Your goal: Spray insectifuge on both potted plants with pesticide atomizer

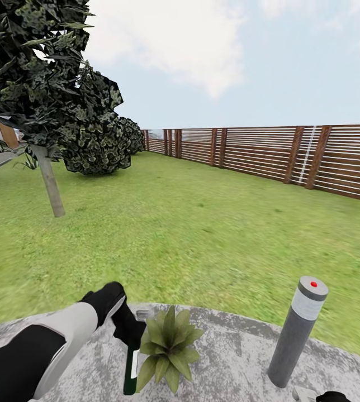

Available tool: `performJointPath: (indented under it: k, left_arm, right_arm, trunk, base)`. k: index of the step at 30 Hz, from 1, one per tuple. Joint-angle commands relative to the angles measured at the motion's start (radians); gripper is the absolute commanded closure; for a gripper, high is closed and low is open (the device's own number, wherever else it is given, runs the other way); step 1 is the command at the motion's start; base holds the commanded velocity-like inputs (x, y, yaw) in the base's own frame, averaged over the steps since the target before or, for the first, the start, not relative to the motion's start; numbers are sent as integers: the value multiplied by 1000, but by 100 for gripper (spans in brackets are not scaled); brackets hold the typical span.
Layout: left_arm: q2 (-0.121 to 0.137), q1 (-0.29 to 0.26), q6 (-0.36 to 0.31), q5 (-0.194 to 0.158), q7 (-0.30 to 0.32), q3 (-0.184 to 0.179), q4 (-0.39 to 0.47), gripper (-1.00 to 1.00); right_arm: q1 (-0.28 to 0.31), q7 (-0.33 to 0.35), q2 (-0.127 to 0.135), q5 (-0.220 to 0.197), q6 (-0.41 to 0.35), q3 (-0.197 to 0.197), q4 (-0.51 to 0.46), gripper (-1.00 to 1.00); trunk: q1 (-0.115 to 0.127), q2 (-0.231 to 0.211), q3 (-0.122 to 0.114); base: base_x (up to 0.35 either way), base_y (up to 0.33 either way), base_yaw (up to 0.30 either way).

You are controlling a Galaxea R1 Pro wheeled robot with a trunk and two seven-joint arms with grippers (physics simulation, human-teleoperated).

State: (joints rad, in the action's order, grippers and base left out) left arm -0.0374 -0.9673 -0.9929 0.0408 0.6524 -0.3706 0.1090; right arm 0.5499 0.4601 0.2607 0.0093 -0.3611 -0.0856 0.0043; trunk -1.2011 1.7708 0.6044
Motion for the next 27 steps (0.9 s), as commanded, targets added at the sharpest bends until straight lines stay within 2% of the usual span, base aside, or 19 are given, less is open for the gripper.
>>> performJointPath:
  k: [1,6,23,27]
  left_arm:
    - [-1,-1,-3,5,7,-3,-7,100]
    - [-4,-1,-1,6,6,-4,-32,100]
    - [-11,-1,-1,7,7,-2,-34,100]
    - [-12,-1,-1,7,7,-2,-35,100]
  right_arm:
    - [1,2,0,1,-6,-8,0,-100]
    - [1,2,0,1,-6,-8,1,-100]
    - [1,2,-3,-8,-6,-8,0,-100]
    - [1,2,-3,-8,-6,-8,1,-100]
  trunk:
    - [0,1,1]
    - [0,1,1]
    - [0,1,5]
    - [-15,29,18]
  base:
    - [0,0,0]
    - [0,0,0]
    - [0,0,0]
    - [0,0,0]
